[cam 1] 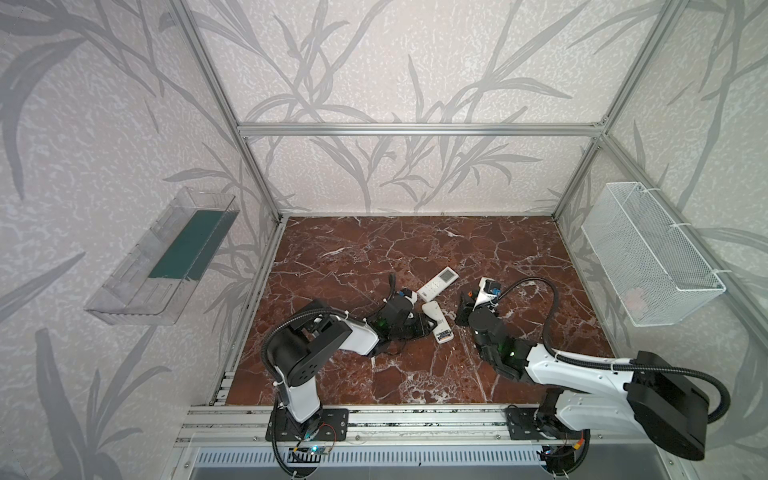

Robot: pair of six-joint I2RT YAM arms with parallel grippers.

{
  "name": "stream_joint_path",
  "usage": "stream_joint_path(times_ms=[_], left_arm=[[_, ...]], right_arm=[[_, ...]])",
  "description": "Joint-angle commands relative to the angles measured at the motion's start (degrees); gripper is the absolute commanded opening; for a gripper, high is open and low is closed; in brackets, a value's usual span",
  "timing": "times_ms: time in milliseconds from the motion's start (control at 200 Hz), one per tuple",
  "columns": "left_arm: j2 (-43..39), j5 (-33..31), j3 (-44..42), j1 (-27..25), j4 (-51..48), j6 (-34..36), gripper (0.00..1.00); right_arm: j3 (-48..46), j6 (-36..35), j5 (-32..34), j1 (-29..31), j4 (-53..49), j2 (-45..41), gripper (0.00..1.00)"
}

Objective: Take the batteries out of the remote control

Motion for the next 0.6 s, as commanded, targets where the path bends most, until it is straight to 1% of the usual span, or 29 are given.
stream_joint_path(times_ms=[0,195,210,320,450,490,595], left_arm=[[1.9,-1.1,-1.8,-0.1,-2.0,-1.1,0.37],[1.8,-1.4,-3.4,-1.5,-0.7,-3.4,0.36],[1.8,-1.5,-3.6,-1.6,-0.6,-3.6,0.36],[1.9,-2.1,-4.8,-2.3,0.4,-4.9,0.35],[2.3,-2.0,-5.0,-2.6,0.9,-5.5,0.34],[2.5,-2.1,-5.0,-2.7,0.9,-5.7,0.33],[3.2,-2.1,-5.4,-2.9,2.0,-6.5,0.32]], right_arm=[[1.2,0.3,1.5,0.3,1.3,0.3,0.00],[0.3,0.4,3.0,0.5,2.5,0.8,0.00],[0.1,1.8,3.2,0.5,2.9,1.0,0.00],[-1.0,4.0,4.6,0.5,5.7,2.8,0.00],[-3.1,5.0,5.7,0.5,13.3,6.8,0.00],[-3.6,5.0,6.5,0.5,17.6,8.1,0.00],[-5.1,3.1,7.9,0.5,25.6,10.9,0.00]])
